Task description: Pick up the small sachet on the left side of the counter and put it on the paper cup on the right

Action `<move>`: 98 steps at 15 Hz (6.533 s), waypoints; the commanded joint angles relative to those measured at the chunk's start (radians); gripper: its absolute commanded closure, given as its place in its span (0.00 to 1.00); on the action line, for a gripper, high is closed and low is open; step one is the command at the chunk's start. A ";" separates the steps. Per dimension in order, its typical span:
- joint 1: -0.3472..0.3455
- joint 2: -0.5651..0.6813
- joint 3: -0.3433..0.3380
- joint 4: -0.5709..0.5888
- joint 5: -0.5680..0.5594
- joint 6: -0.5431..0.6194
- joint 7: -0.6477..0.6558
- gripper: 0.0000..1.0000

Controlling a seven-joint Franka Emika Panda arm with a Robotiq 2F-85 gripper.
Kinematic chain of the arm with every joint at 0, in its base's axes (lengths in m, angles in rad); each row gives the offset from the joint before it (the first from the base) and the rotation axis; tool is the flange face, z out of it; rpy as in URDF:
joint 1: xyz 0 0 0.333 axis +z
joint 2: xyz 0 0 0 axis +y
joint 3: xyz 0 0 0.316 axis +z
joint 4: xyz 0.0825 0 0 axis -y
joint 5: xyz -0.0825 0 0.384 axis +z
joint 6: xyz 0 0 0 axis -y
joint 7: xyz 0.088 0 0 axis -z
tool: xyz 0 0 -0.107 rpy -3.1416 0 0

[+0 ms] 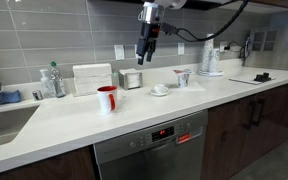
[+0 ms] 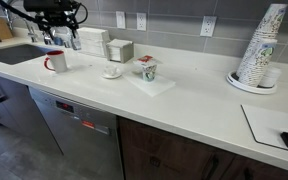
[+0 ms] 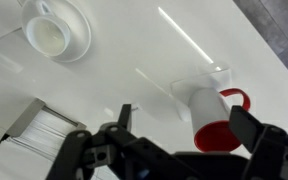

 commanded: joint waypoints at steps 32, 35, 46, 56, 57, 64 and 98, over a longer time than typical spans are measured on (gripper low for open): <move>0.038 0.600 0.038 0.519 -0.186 0.090 0.576 0.00; 0.070 0.663 0.020 0.599 -0.183 0.059 0.705 0.00; 0.133 0.842 -0.062 0.830 -0.180 -0.015 1.003 0.00; 0.147 0.944 -0.090 0.962 -0.177 -0.087 1.070 0.00; 0.147 0.950 -0.092 0.972 -0.178 -0.098 1.073 0.00; 0.163 0.953 -0.106 0.997 -0.210 -0.197 1.069 0.16; 0.112 0.883 -0.075 1.030 -0.175 -0.266 1.001 0.97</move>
